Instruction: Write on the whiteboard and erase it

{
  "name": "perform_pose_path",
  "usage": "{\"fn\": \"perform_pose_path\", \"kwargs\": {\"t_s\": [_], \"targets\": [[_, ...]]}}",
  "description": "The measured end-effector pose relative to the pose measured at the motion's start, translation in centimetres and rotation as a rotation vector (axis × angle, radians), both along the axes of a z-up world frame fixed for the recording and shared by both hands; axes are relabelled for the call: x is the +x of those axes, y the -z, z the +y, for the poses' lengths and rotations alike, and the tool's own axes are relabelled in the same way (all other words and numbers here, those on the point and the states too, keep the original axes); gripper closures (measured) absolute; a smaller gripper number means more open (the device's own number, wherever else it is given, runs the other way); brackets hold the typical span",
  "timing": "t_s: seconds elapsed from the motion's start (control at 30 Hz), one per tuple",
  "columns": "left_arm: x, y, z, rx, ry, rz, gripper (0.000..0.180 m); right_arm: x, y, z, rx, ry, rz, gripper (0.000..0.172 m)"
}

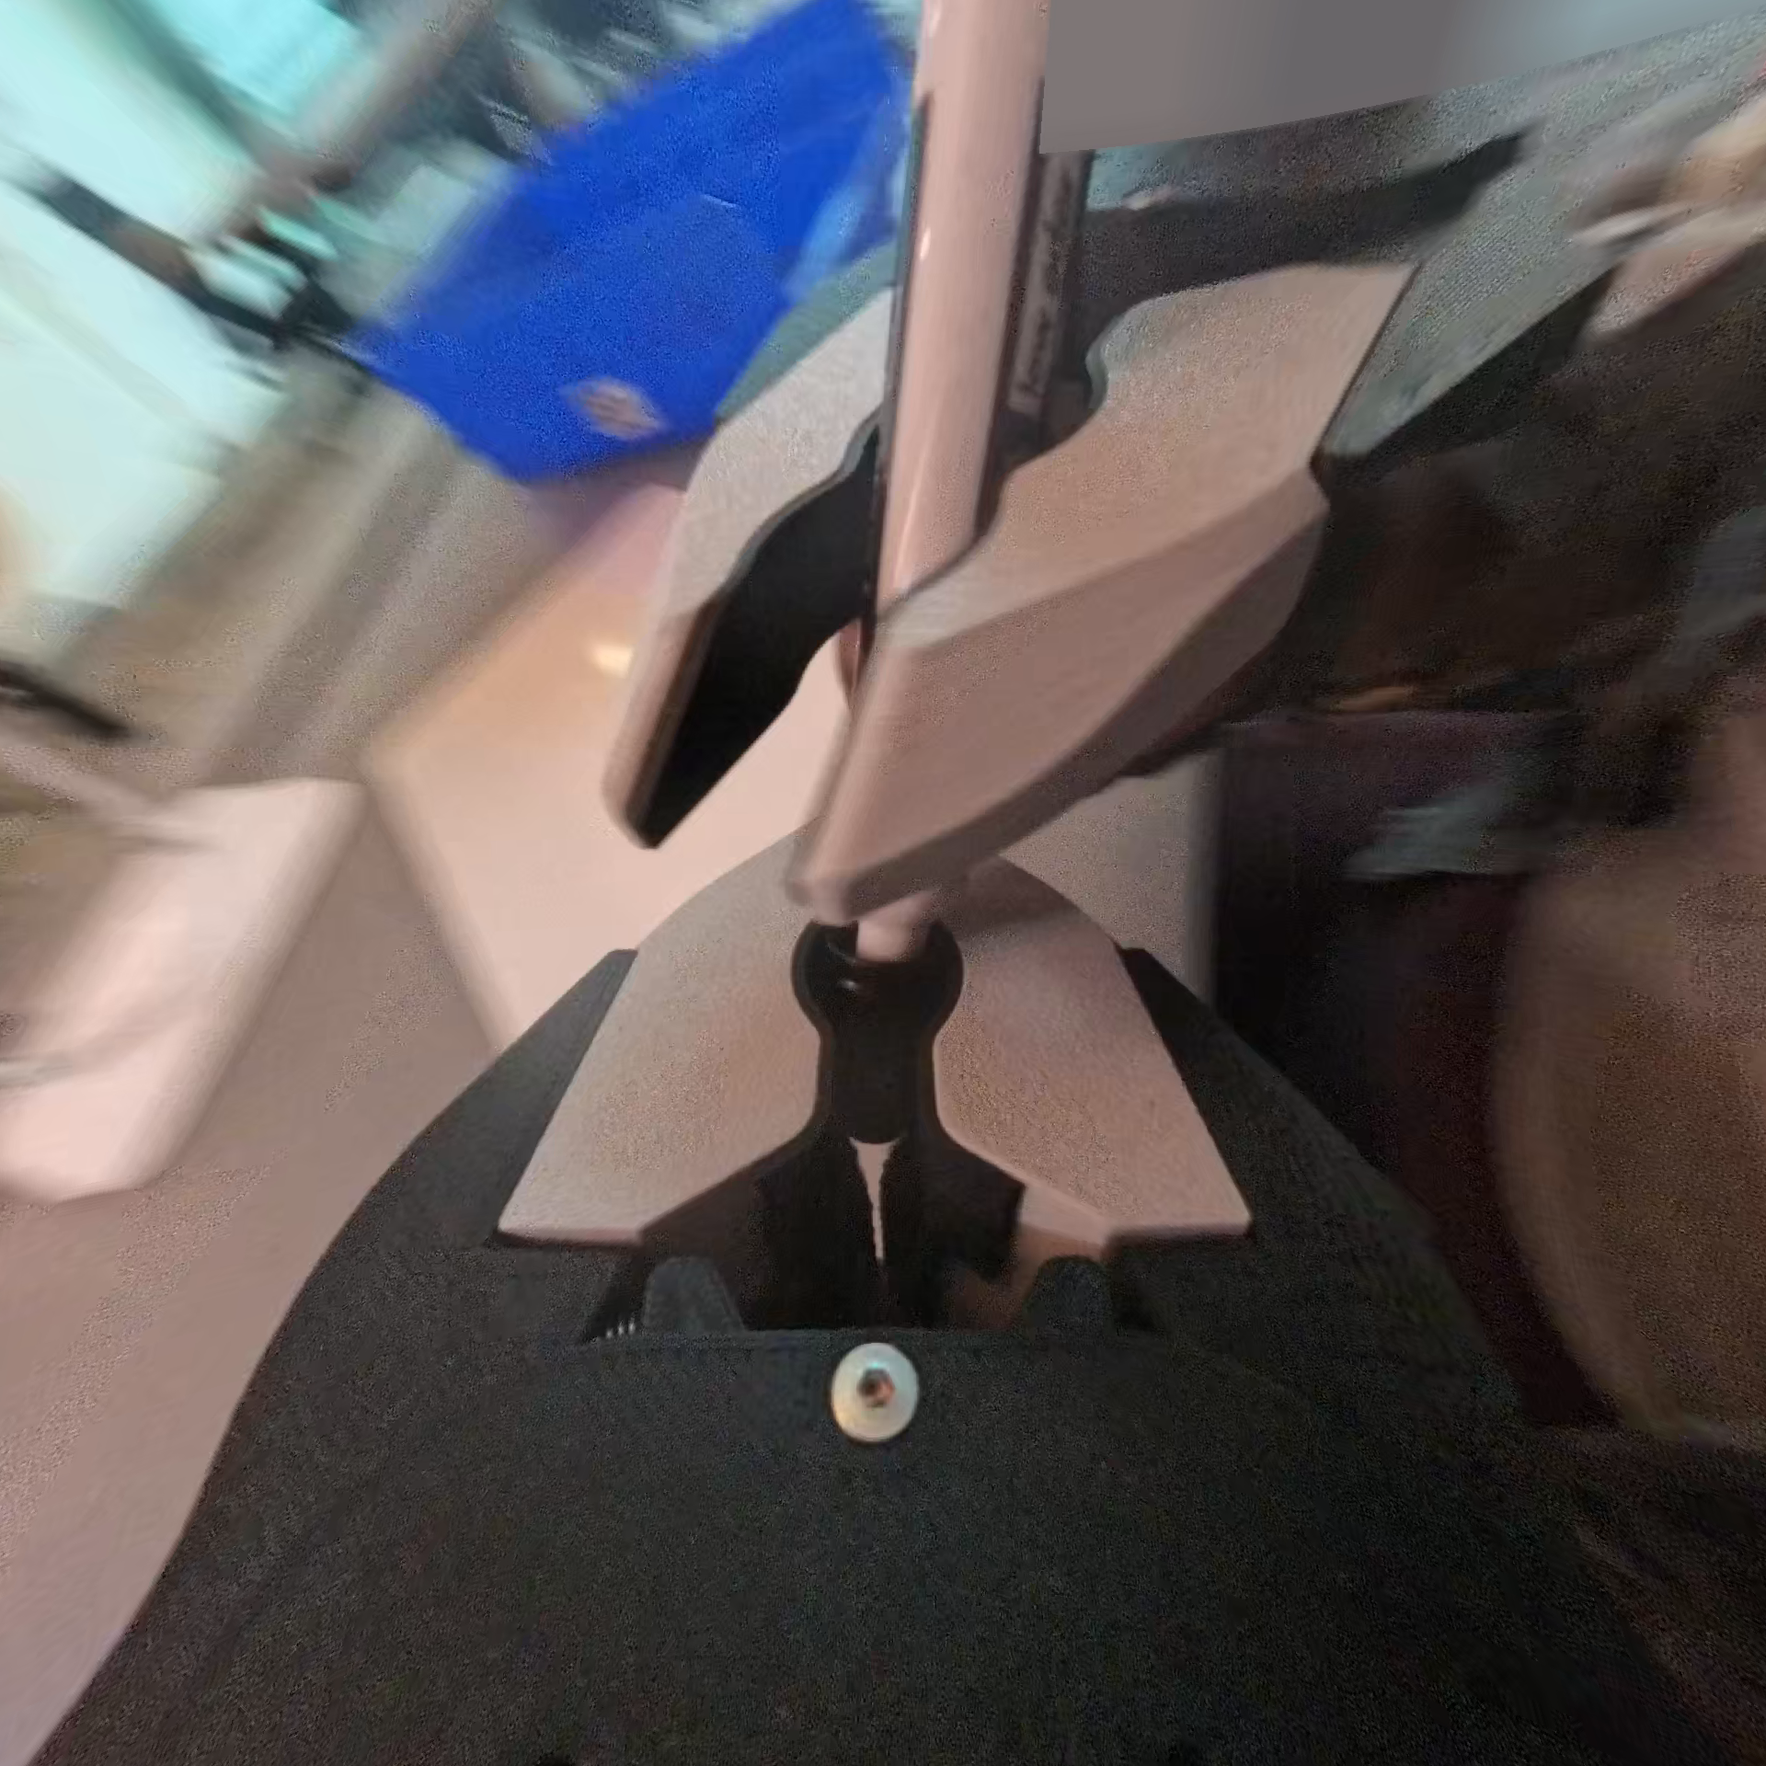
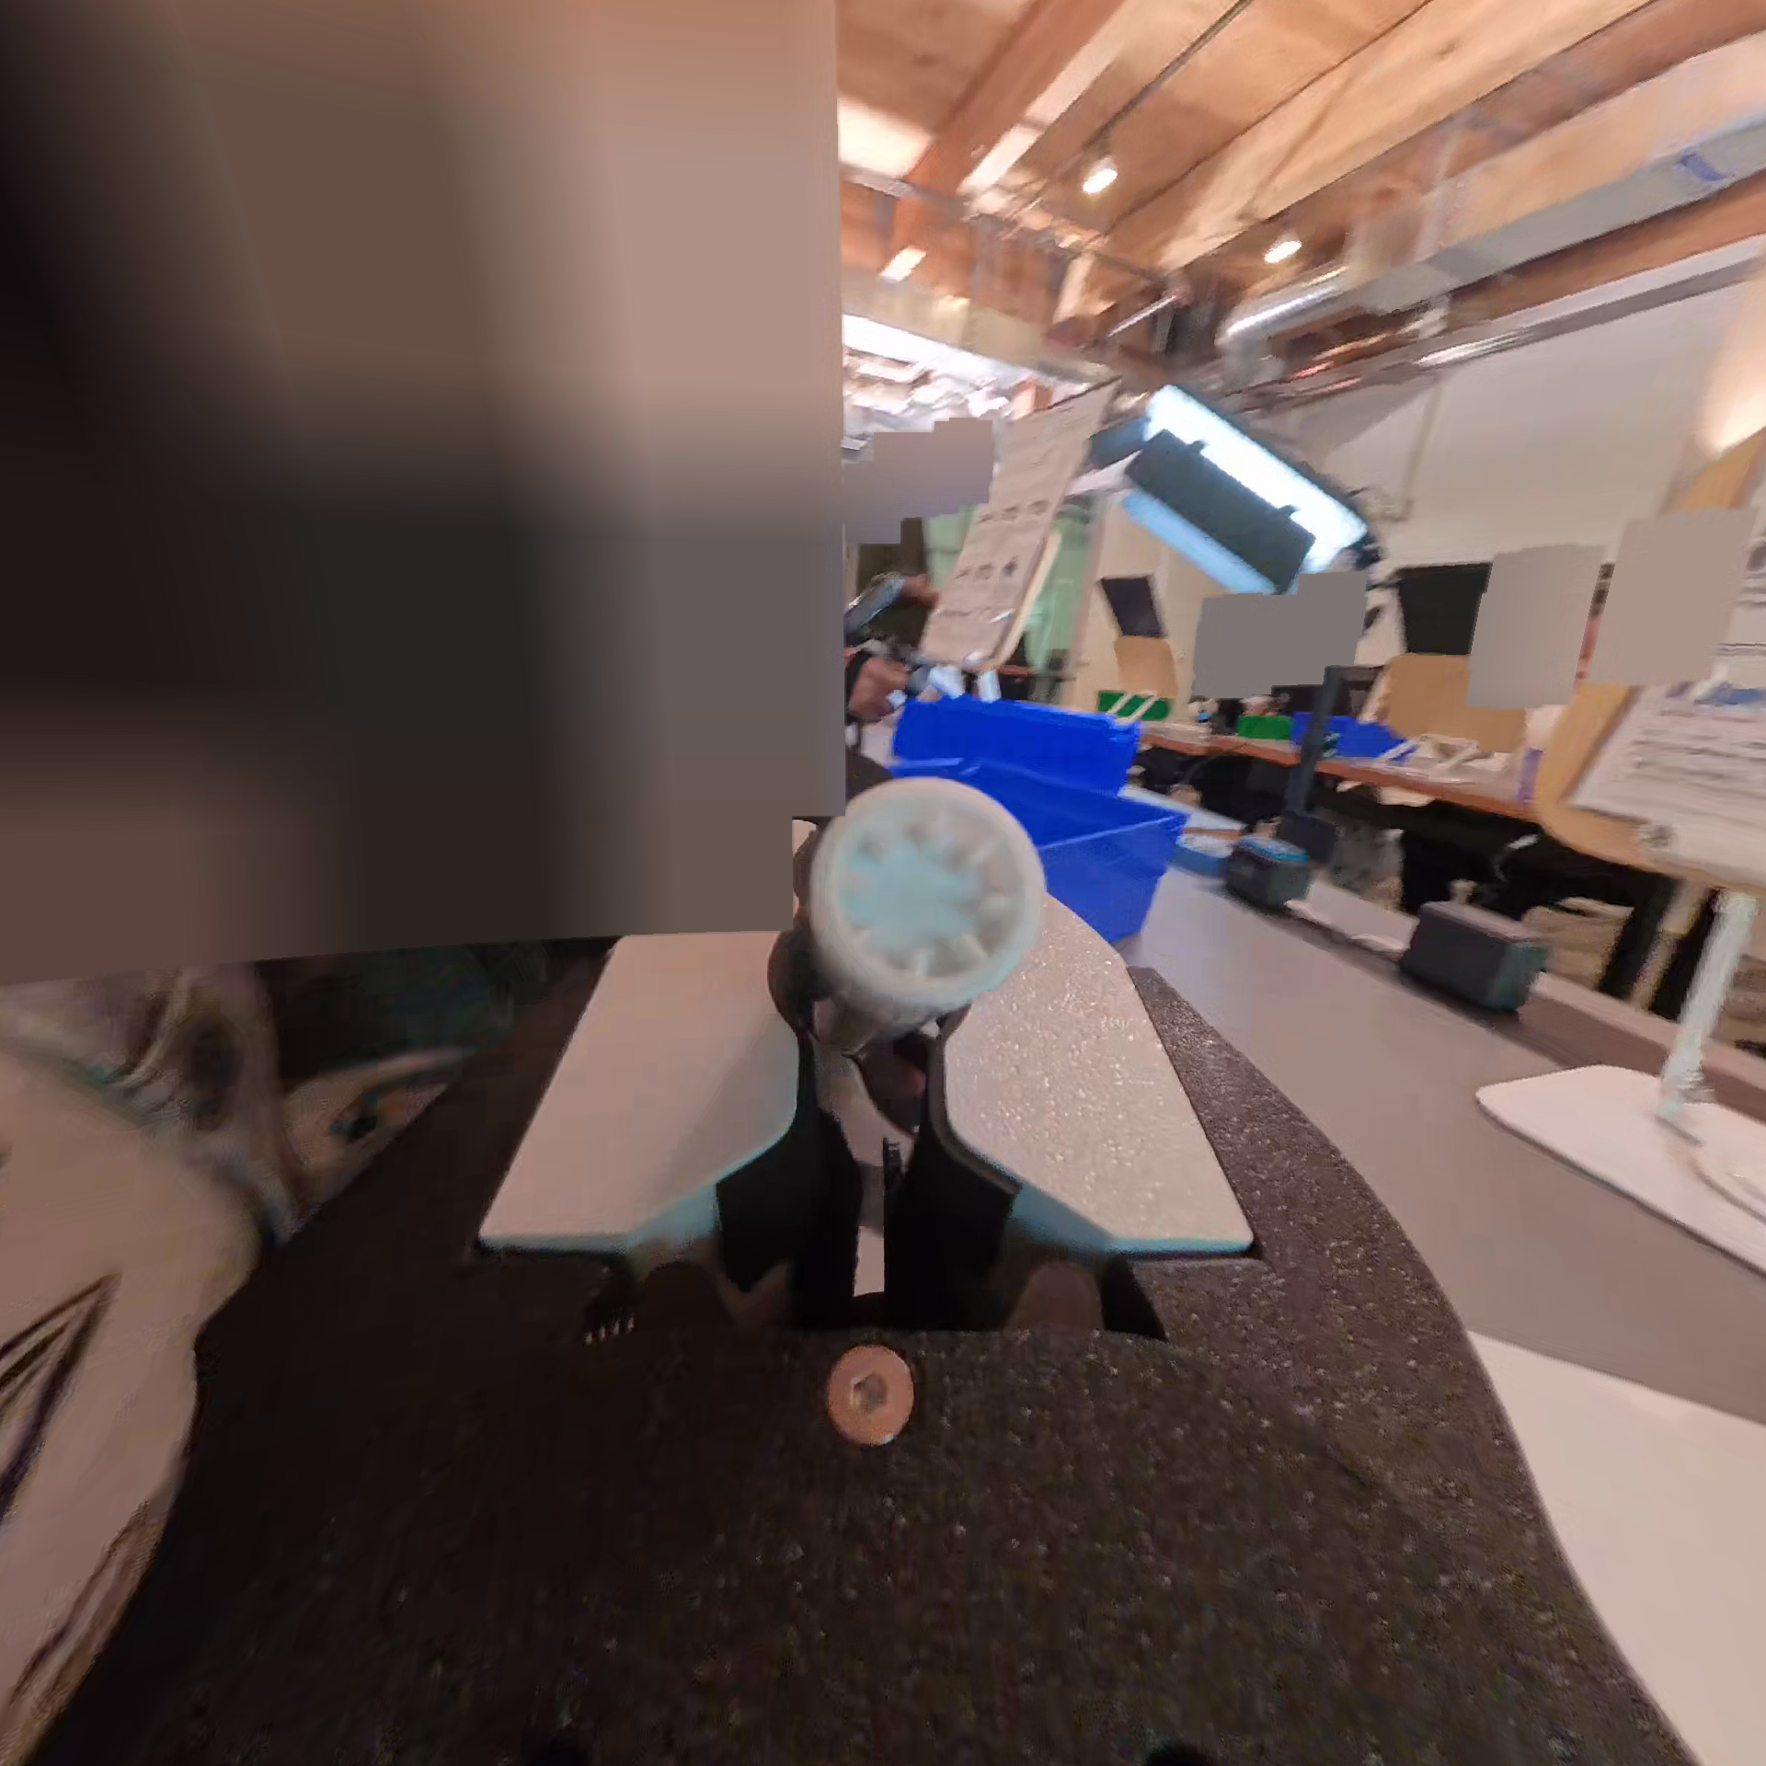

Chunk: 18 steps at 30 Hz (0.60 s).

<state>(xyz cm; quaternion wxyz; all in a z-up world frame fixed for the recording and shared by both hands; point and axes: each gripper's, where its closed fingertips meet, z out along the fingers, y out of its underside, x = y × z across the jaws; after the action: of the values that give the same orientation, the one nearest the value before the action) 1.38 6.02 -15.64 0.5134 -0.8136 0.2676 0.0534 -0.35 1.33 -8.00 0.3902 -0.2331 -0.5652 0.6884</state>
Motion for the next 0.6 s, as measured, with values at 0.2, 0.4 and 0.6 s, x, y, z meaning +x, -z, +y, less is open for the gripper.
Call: {"fn": "perform_pose_path", "kwargs": {"t_s": [0.2,0.4,0.6], "targets": [[-10.7,4.4,-4.6,0.011,-0.394,0.186,0.172,3.8,-5.6,11.1,-0.385,0.144,0.087,0.153],[-11.2,2.7,-3.4,0.073,-0.395,-0.031,0.172,0.9,-1.9,12.5,-0.209,0.141,-0.154,0.152],[-11.4,4.0,1.4,-0.014,-0.346,-0.184,0.171,-3.7,1.5,13.4,-0.175,0.099,-0.348,0.152]]}}
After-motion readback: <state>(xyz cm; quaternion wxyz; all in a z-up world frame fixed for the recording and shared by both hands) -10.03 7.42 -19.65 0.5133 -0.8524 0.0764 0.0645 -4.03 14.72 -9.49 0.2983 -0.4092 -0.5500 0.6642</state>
